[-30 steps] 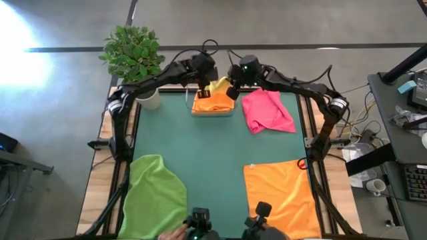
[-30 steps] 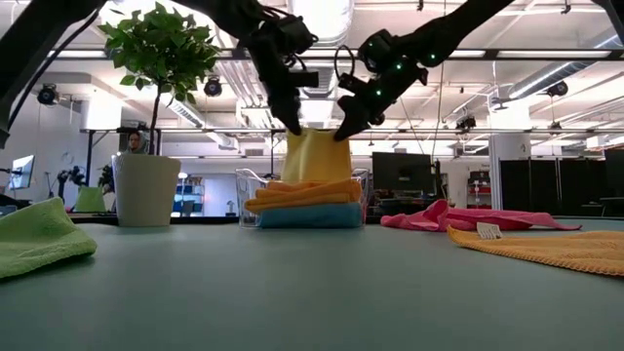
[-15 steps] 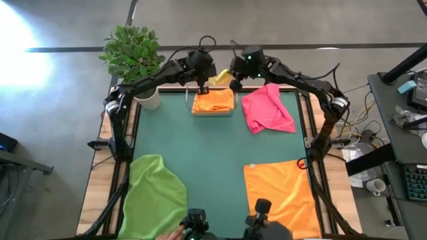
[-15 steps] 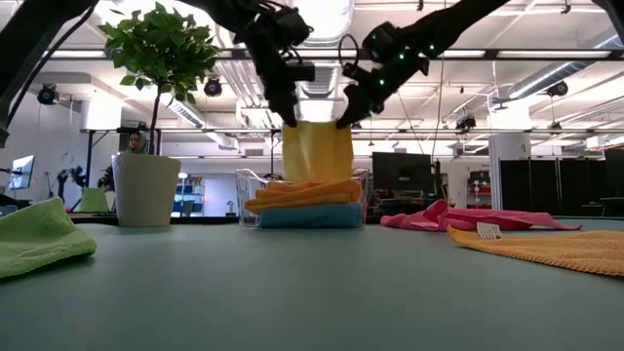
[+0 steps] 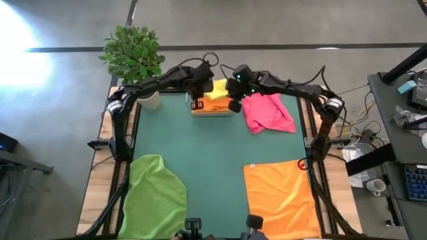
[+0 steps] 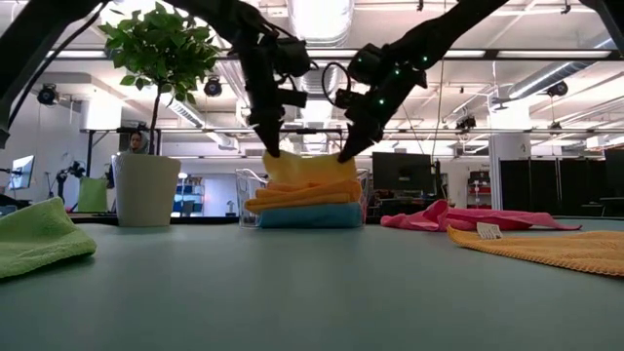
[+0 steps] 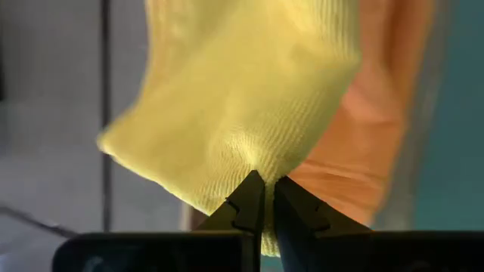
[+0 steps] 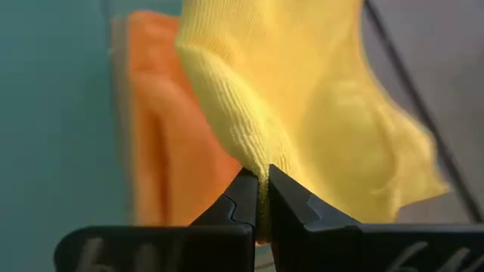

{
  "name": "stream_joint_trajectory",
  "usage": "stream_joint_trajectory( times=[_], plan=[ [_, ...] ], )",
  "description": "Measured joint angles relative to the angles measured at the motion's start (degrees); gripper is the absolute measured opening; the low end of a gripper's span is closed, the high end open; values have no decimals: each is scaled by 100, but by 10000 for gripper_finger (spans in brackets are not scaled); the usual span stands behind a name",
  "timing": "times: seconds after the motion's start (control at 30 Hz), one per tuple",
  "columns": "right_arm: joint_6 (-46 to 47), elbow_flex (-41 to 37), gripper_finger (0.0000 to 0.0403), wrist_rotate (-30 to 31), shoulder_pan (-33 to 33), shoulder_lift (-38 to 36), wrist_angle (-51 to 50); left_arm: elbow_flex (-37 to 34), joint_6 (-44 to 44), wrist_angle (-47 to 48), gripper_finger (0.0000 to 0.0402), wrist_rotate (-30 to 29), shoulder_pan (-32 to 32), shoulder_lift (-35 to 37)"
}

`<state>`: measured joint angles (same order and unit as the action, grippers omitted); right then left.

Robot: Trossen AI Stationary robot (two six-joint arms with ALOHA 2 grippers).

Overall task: Fold microfiber towels
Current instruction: Put the folded yellow microfiber towel into the transparent bin

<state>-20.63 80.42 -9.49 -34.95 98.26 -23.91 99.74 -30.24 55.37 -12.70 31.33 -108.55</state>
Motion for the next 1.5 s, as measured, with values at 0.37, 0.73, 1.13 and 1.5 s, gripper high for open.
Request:
stream_joint_trajectory(
  times=[0.37,0.73,1.13,1.5],
  plan=[
    [465,-102,8,-18,128,24,-434,-491,145,121,8,568,-87,2],
    [785,-121,32,2,147,129,-437,-708,142,130,40,624,-92,2],
    [1166,482,141,9,145,-59,-1291,-679,332,144,162,344,-96,247],
    [1572,944,152,-440,143,211,-580,-683,790,99,171,281,-100,1239]
  ],
)
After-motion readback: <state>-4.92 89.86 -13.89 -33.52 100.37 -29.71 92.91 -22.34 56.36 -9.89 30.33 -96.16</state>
